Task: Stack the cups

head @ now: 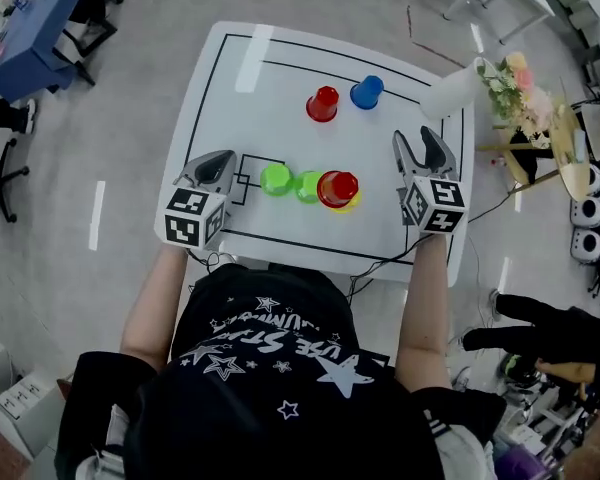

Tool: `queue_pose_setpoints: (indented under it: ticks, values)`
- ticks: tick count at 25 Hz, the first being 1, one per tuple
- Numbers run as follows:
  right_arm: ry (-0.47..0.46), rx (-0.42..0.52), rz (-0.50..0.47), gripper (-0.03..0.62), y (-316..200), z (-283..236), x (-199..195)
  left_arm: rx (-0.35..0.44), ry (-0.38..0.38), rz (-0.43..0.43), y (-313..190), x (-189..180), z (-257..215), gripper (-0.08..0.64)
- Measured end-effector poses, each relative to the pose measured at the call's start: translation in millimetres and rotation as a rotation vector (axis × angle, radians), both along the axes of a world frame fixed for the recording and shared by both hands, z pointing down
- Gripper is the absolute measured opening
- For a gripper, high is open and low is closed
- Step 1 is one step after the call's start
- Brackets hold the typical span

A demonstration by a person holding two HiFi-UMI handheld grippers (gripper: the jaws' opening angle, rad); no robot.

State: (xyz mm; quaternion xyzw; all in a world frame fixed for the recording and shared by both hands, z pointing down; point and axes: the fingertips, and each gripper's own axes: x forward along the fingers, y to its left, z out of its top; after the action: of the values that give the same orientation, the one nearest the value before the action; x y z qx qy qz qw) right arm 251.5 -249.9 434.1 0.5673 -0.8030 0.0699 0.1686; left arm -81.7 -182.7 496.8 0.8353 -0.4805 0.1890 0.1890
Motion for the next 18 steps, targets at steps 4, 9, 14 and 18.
queue_pose_setpoints:
  ticks: [4,9,14,18]
  values:
    - [0.01,-0.02,-0.072,0.238,-35.1,20.8,0.9,-0.016,-0.019,-0.063,-9.4,6.1,5.0,0.012]
    - [-0.011,-0.031,-0.141,0.239,-74.6,51.1,-9.3,-0.046,-0.055,-0.117,-14.6,8.7,10.2,0.012]
    - [-0.015,-0.058,-0.2,0.268,-102.0,82.5,-27.8,-0.075,-0.071,-0.161,-17.8,7.7,12.7,0.012]
    - [-0.008,-0.064,-0.214,0.276,-118.7,97.7,-37.6,-0.084,-0.083,-0.182,-20.7,4.2,12.6,0.012]
